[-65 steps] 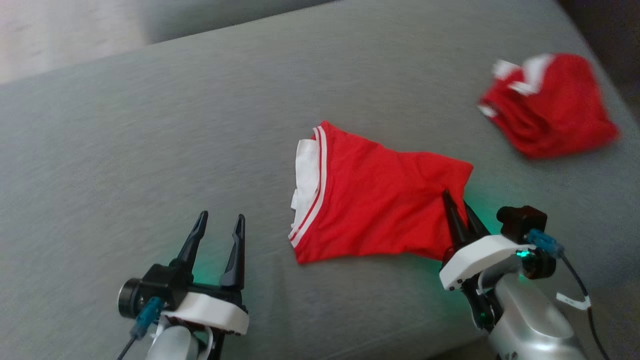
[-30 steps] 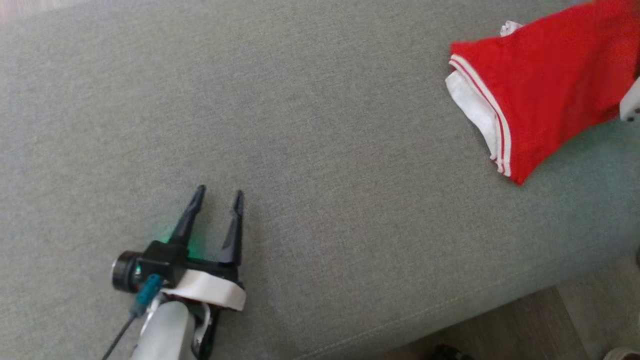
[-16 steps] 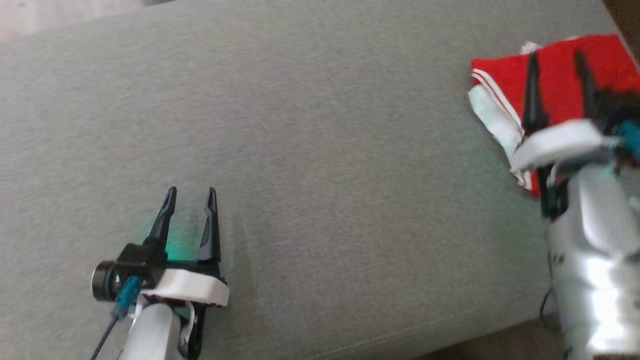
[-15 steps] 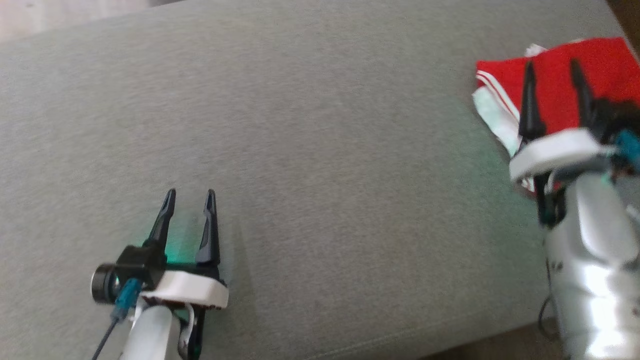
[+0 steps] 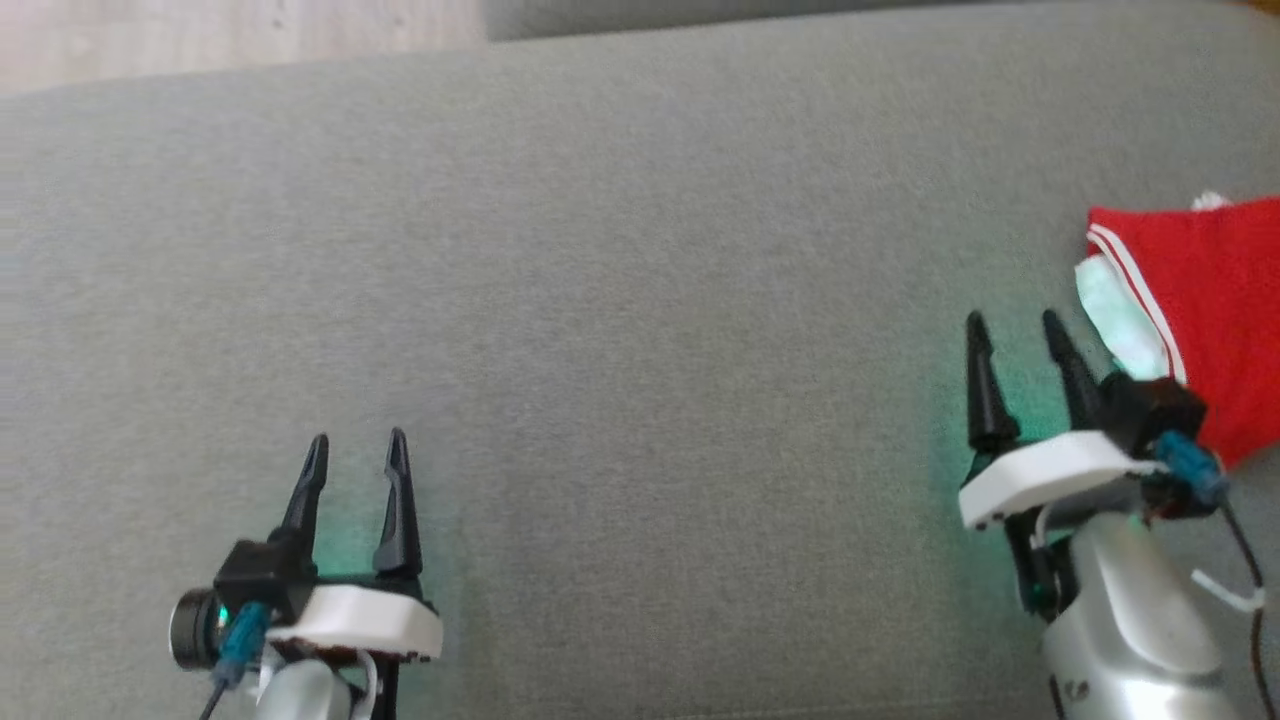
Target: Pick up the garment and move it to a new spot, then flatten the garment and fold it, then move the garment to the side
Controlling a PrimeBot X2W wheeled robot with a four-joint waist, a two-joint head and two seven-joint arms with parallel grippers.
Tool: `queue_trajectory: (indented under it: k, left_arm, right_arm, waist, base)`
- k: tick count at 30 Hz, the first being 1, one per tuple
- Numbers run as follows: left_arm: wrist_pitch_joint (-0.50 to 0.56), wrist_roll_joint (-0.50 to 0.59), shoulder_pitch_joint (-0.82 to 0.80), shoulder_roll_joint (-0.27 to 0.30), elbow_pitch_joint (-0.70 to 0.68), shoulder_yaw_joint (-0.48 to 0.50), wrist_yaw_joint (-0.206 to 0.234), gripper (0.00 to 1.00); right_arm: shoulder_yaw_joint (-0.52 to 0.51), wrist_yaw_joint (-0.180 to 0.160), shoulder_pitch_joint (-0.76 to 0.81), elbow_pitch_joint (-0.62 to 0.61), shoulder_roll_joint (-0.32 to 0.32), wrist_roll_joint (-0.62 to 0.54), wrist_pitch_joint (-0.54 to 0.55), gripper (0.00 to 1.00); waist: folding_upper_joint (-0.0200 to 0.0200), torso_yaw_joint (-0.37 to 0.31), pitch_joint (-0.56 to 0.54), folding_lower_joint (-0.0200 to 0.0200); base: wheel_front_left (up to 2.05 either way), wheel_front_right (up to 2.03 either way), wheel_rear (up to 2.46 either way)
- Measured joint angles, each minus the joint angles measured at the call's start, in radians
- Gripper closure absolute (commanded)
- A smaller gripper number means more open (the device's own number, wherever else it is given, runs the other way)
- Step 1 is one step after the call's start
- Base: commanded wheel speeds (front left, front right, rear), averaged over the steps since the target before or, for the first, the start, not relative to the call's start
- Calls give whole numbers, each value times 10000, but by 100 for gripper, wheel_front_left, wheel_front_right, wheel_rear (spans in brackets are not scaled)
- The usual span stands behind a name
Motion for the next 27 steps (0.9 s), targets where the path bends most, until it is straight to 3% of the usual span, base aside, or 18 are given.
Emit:
queue_trajectory:
  k: [11,27]
  left_arm:
    - [0,-171,623,2,4,313,111,0]
    - [0,-276,1642,10,42,593,35,0]
  right_arm:
    - [485,0,755,-48,13,198,0,0]
    - [915,0,1711,-71,23,491,0,0]
  waist:
    - [0,336,-918,0]
    - [0,280,-1876,0]
  base:
    - [0,0,0]
    - [0,0,0]
